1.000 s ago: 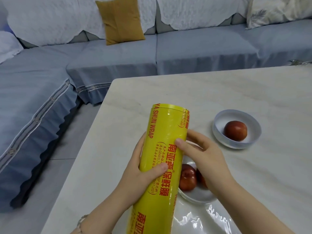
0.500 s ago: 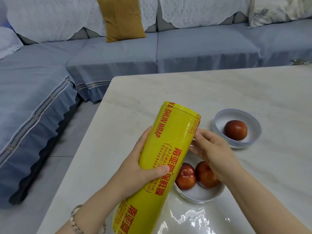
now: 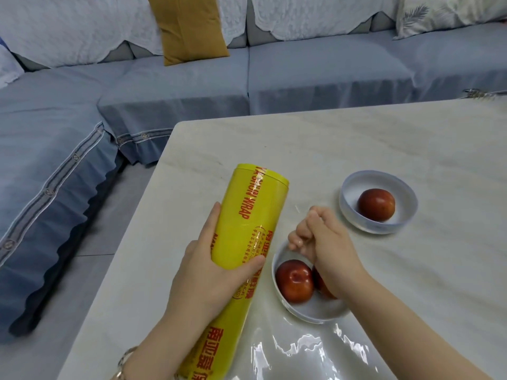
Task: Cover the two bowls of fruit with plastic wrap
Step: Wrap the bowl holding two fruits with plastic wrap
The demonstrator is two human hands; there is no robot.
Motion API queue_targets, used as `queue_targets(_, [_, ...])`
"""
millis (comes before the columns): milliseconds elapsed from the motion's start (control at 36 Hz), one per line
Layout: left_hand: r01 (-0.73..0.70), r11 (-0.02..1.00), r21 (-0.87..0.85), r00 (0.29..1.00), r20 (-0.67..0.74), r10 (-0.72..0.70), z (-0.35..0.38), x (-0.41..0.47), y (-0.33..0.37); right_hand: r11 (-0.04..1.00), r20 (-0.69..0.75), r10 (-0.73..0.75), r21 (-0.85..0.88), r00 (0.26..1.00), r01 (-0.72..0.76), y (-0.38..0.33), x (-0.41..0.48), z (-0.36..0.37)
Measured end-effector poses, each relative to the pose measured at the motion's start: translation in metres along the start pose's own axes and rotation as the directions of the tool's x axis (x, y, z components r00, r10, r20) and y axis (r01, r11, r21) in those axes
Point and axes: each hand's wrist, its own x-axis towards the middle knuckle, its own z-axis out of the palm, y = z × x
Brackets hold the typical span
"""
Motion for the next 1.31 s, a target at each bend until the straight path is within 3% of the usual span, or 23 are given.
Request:
queue_targets(56, [0.009,0.997,0.074,1.000,-0.014,-0.008,0.000,-0.001,0.003,0.989,0.040,0.131,0.063,0.991,-0.133,0.000,0.001,-0.002])
queue_targets(111, [0.023,0.990,0.141,1.000,-0.008,-0.022,0.000,-0.002,0.007,0.977,0.119,0.185,-0.127,0.976,-0.169,0.001,0.001,-0.010])
queue_targets(194, [0.023,0.984,0.178,1.000,0.006,-0.025,0.000,-0.004,0.010,0.894,0.212,0.200,-0.438,0.957,-0.090,-0.001,-0.006,-0.017])
queue_targets(278, [0.021,0.981,0.195,1.000,0.008,-0.023,-0.001,-0.004,0.011,0.845,0.189,0.081,-0.533,0.979,0.034,-0.003,-0.005,-0.023])
queue_targets(361, [0.016,0.990,0.142,1.000,0.003,-0.017,-0.003,-0.001,0.012,0.854,0.281,-0.002,-0.499,0.960,0.148,0.000,-0.007,-0.022])
queue_targets(500, [-0.008,0.999,0.035,1.000,0.019,0.007,-0.003,0.004,0.018,0.918,0.277,-0.077,-0.354,0.958,0.176,0.005,-0.008,-0.015])
queue_targets(667, [-0.010,0.995,-0.095,0.999,0.049,0.015,0.001,0.006,0.022,0.975,0.231,0.079,-0.221,0.970,-0.026,-0.002,-0.010,-0.008])
queue_targets(778, [0.003,0.980,-0.200,0.999,0.053,0.008,0.003,0.007,0.021,0.938,0.327,0.194,-0.338,0.925,-0.077,-0.001,-0.012,-0.016])
queue_targets(944, [0.059,0.978,-0.199,0.998,0.014,-0.057,0.002,0.015,0.027,0.867,0.343,-0.029,-0.459,0.939,0.194,0.000,-0.017,-0.021])
queue_targets(1056, [0.096,0.983,-0.155,0.994,0.065,-0.086,-0.001,0.024,0.033,0.841,0.237,-0.116,-0.494,0.965,0.222,0.009,-0.014,-0.015])
queue_targets(1167, [0.038,0.964,-0.263,0.977,0.212,0.019,-0.006,0.023,0.040,0.922,0.097,-0.169,-0.337,0.981,0.192,0.004,-0.004,-0.017])
queue_targets(1306, [0.103,0.926,-0.364,0.957,0.290,0.007,0.000,0.023,0.039,0.928,0.108,-0.205,-0.293,0.973,0.228,-0.004,0.003,-0.020])
